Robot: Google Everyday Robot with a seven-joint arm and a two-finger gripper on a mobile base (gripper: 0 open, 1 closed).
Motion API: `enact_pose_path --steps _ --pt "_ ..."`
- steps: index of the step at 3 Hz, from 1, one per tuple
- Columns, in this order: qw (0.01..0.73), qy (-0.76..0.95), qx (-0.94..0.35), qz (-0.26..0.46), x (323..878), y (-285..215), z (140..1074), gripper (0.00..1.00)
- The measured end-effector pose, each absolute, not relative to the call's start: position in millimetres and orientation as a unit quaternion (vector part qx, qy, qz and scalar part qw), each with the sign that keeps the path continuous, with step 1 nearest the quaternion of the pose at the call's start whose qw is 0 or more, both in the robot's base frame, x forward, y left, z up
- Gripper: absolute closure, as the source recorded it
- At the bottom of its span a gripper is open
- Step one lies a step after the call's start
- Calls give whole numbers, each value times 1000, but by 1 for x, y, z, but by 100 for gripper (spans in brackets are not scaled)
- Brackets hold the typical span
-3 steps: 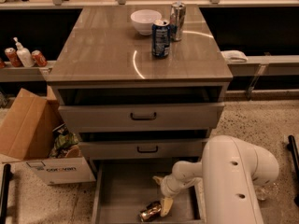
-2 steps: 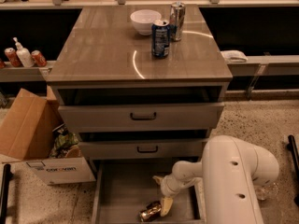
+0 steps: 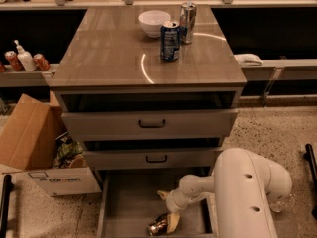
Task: Pick orange can from bottom drawer and place on counter
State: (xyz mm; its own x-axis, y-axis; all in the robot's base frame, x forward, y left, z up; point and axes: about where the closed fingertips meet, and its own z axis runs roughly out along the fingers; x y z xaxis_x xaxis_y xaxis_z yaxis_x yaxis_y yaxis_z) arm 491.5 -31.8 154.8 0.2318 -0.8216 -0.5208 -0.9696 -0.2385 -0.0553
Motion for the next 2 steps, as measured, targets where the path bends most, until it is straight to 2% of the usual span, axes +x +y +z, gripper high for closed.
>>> enact_pose_path --steps 2 --pt "199 555 -781 208 477 -10 149 0"
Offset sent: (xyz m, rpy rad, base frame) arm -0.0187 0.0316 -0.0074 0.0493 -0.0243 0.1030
